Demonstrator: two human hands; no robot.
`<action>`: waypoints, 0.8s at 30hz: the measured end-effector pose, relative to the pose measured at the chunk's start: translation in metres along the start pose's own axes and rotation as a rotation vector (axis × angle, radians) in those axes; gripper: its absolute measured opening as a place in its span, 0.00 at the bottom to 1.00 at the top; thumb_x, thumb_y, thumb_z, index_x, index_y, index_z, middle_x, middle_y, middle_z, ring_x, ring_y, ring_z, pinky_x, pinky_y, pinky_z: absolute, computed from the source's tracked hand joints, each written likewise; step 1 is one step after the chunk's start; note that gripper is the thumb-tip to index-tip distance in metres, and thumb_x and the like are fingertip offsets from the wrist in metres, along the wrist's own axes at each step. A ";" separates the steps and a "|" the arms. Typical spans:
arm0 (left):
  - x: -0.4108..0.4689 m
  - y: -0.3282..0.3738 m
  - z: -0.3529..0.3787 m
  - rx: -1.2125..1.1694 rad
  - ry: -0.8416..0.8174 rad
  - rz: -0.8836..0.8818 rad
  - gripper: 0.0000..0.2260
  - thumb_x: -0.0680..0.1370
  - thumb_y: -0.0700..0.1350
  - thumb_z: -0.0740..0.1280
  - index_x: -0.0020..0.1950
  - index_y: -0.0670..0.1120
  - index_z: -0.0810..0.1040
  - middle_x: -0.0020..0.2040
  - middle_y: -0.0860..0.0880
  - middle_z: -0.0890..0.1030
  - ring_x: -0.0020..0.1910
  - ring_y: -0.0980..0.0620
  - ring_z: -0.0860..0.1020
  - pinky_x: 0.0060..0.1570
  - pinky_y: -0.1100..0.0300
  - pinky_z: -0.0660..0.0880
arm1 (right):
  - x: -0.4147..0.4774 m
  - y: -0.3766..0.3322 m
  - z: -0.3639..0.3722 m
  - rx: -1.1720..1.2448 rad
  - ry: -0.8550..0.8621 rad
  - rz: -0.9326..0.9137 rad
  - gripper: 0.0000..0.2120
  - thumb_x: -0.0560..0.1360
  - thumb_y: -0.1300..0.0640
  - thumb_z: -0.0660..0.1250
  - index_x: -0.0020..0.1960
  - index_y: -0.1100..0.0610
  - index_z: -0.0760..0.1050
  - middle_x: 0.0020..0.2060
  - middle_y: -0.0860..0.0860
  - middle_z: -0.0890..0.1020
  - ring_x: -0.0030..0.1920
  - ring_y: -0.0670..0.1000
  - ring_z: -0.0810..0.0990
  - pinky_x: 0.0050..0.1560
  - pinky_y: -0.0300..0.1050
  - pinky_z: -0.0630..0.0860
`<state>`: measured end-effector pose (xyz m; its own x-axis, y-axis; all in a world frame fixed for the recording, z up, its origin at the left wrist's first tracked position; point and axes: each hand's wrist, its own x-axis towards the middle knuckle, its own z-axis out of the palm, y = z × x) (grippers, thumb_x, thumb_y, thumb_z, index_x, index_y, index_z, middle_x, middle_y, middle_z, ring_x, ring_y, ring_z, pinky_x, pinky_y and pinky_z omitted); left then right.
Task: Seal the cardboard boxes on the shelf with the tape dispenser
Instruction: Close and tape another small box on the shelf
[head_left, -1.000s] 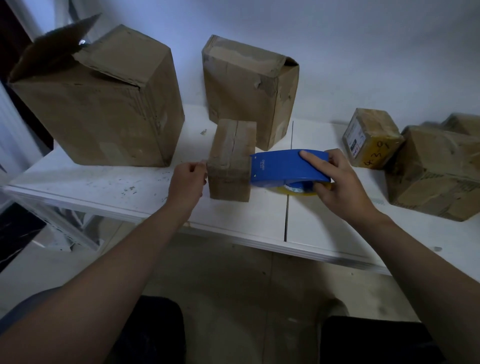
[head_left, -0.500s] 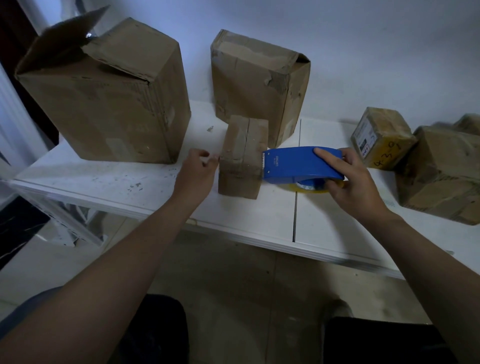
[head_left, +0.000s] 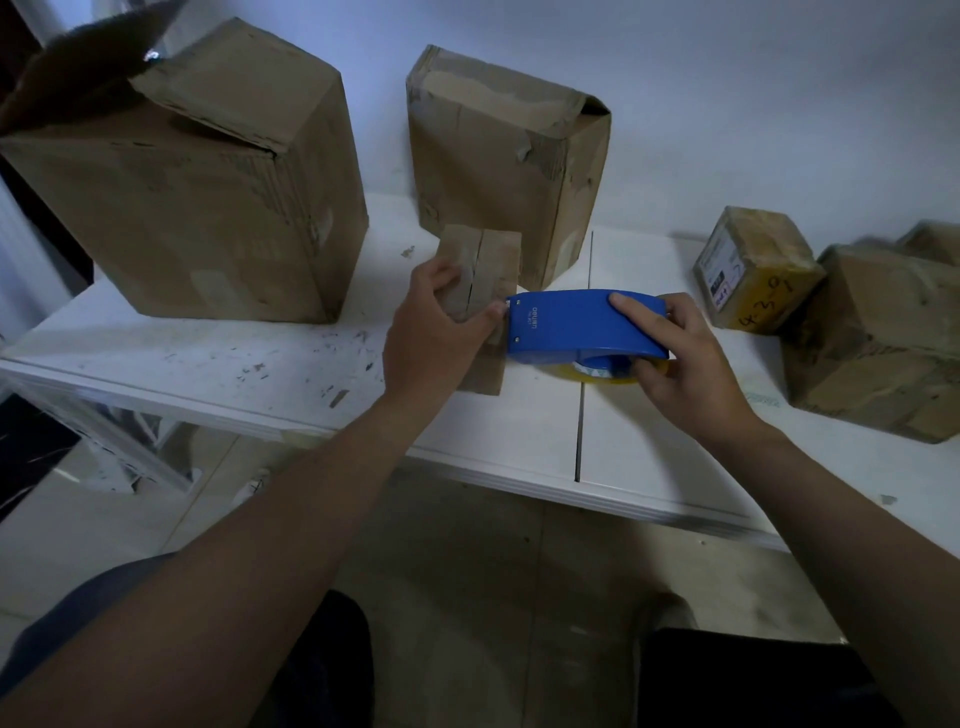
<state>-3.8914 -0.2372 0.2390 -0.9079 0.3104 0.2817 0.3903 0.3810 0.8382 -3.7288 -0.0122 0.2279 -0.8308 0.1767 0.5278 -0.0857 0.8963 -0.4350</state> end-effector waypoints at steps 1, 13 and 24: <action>0.000 0.000 -0.001 -0.010 0.008 -0.006 0.29 0.73 0.61 0.73 0.70 0.51 0.71 0.64 0.61 0.75 0.61 0.59 0.74 0.59 0.60 0.73 | 0.000 0.000 0.000 0.006 -0.004 0.007 0.36 0.73 0.74 0.69 0.76 0.51 0.68 0.58 0.52 0.67 0.57 0.47 0.69 0.61 0.27 0.66; 0.025 -0.011 -0.031 -0.237 -0.076 -0.102 0.15 0.82 0.50 0.66 0.66 0.48 0.80 0.57 0.57 0.79 0.56 0.60 0.77 0.55 0.67 0.75 | -0.004 0.006 0.002 0.022 -0.022 0.037 0.36 0.75 0.71 0.70 0.77 0.47 0.66 0.59 0.53 0.69 0.59 0.49 0.70 0.61 0.41 0.74; 0.007 -0.014 -0.008 0.104 -0.084 0.087 0.17 0.82 0.57 0.63 0.69 0.54 0.71 0.65 0.55 0.77 0.62 0.55 0.75 0.58 0.56 0.74 | -0.003 0.005 0.000 -0.011 -0.008 -0.007 0.36 0.73 0.73 0.70 0.76 0.51 0.67 0.59 0.50 0.66 0.58 0.46 0.68 0.60 0.25 0.65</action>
<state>-3.9048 -0.2469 0.2329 -0.8558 0.4159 0.3076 0.4846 0.4363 0.7582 -3.7266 -0.0088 0.2238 -0.8344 0.1678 0.5251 -0.0852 0.9018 -0.4236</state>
